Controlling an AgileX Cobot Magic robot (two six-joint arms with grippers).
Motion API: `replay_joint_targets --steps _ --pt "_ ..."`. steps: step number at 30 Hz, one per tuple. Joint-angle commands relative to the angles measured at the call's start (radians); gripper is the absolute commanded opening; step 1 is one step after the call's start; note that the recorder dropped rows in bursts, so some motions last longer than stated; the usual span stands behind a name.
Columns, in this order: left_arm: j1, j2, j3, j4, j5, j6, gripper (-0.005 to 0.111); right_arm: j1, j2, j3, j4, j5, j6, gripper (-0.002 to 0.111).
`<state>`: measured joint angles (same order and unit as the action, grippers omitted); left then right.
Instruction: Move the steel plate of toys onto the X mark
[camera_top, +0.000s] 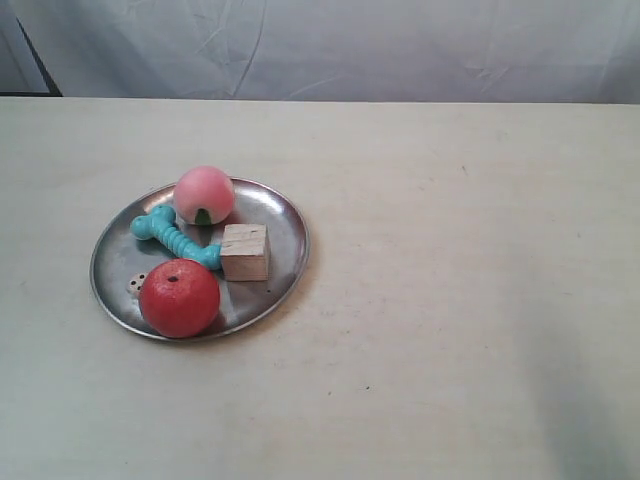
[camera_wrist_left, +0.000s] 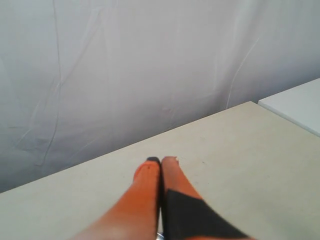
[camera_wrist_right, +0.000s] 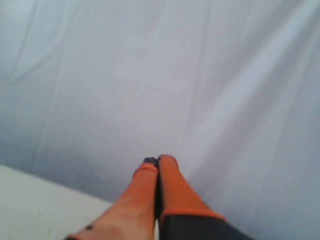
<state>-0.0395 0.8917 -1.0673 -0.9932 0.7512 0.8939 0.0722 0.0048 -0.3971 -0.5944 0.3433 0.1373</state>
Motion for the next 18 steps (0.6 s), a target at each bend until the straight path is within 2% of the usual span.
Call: replay_joint_targets --steps 1,6,9,14,18 --pt "-0.015 -0.006 0.002 0.001 -0.010 0.001 0.000 -0.012 -0.005 0.081 0.003 -0.380 -0.005 -0.001" --pt "-0.035 -0.006 0.002 0.003 -0.007 0.001 0.000 -0.013 -0.005 0.205 -0.001 -0.816 -0.005 -0.001" --pt "-0.035 -0.006 0.002 0.003 -0.007 0.001 0.000 -0.013 -0.005 0.276 0.001 -0.933 -0.005 -0.001" --pt "-0.035 -0.006 0.002 0.003 -0.007 0.001 0.000 -0.013 -0.005 0.348 0.003 -0.842 -0.003 -0.001" --pt "-0.035 -0.006 0.002 0.003 -0.007 0.001 0.000 -0.013 -0.005 0.381 0.003 -0.654 -0.003 -0.001"
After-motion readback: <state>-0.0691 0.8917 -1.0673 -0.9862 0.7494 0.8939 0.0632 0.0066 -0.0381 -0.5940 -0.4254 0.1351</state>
